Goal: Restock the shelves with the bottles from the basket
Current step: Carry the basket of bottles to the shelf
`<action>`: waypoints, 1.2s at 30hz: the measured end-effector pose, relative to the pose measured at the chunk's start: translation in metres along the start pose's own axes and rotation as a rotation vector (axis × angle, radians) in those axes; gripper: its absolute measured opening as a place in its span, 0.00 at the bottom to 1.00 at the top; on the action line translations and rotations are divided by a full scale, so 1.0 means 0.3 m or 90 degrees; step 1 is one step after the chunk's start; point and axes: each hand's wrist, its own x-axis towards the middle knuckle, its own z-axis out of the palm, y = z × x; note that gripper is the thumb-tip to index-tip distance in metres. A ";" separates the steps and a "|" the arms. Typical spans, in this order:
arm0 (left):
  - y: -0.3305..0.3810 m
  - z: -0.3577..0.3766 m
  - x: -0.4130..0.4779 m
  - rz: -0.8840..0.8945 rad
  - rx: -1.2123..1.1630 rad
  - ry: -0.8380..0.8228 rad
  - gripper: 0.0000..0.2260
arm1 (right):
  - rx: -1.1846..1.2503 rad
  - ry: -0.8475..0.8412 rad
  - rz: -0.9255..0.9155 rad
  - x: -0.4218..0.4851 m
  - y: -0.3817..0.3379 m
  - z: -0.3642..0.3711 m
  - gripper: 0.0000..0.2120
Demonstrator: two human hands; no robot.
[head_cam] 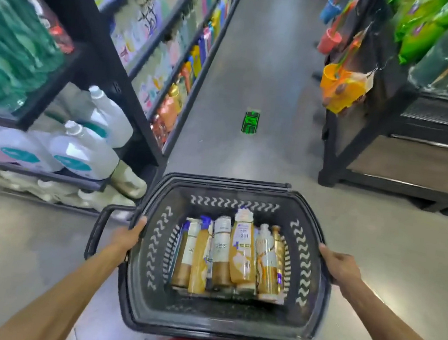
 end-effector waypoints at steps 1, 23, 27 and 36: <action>0.056 0.014 0.025 0.007 -0.010 0.016 0.35 | -0.014 0.001 -0.013 0.070 -0.060 -0.009 0.30; 1.279 0.243 0.673 -0.128 -0.207 0.079 0.33 | -0.180 -0.071 -0.080 1.392 -1.328 -0.083 0.29; 1.485 0.242 0.815 -0.154 -0.241 0.094 0.22 | -0.193 -0.100 -0.093 1.589 -1.598 -0.036 0.30; 1.814 0.189 1.036 -0.197 -0.282 0.150 0.29 | -0.299 -0.174 -0.143 1.969 -2.189 0.098 0.33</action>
